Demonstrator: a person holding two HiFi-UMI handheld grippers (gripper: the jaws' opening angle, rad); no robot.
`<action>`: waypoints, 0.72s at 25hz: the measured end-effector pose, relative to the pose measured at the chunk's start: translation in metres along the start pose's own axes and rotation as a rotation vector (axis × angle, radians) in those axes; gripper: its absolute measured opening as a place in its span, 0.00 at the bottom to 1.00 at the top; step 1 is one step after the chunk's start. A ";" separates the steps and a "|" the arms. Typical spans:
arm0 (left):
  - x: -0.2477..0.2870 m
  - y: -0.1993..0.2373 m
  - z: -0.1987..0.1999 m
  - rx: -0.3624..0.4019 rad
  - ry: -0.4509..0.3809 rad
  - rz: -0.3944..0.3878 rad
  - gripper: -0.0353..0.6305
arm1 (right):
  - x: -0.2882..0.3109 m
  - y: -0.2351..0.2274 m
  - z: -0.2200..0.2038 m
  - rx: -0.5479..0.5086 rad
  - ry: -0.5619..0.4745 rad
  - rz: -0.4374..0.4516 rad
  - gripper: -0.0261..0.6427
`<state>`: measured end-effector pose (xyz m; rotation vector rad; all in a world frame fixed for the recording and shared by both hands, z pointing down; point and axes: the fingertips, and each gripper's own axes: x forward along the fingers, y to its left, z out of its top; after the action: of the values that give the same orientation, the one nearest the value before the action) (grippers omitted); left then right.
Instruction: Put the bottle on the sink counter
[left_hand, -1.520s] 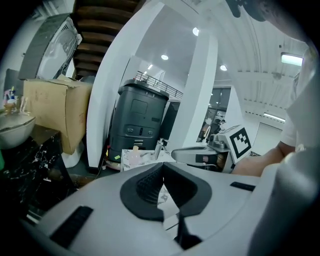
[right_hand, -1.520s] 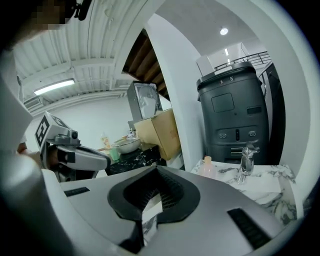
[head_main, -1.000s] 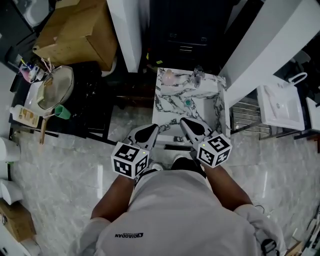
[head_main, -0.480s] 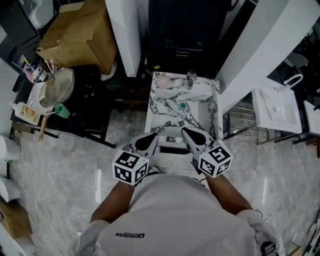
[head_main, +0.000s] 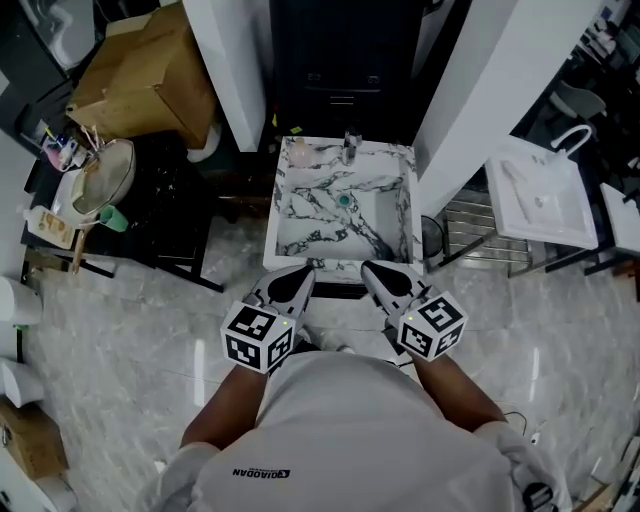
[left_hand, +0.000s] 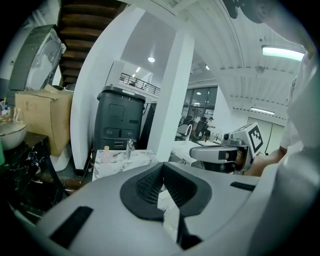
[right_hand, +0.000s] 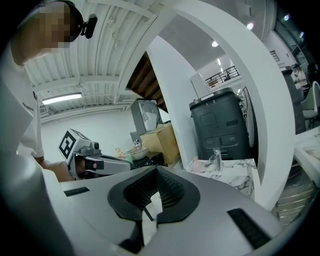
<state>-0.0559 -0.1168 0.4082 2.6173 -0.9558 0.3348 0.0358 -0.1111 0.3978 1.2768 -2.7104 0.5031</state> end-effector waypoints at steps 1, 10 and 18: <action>0.000 -0.006 -0.002 -0.005 0.003 0.001 0.07 | -0.006 0.000 -0.001 0.004 0.000 0.001 0.10; -0.009 -0.032 -0.019 -0.008 0.012 0.046 0.07 | -0.034 0.002 -0.023 0.044 0.003 0.020 0.10; -0.013 -0.022 -0.010 0.007 0.015 0.034 0.07 | -0.023 0.011 -0.021 0.024 0.005 0.006 0.10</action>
<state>-0.0521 -0.0896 0.4078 2.6039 -0.9964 0.3671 0.0413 -0.0812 0.4097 1.2718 -2.7128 0.5403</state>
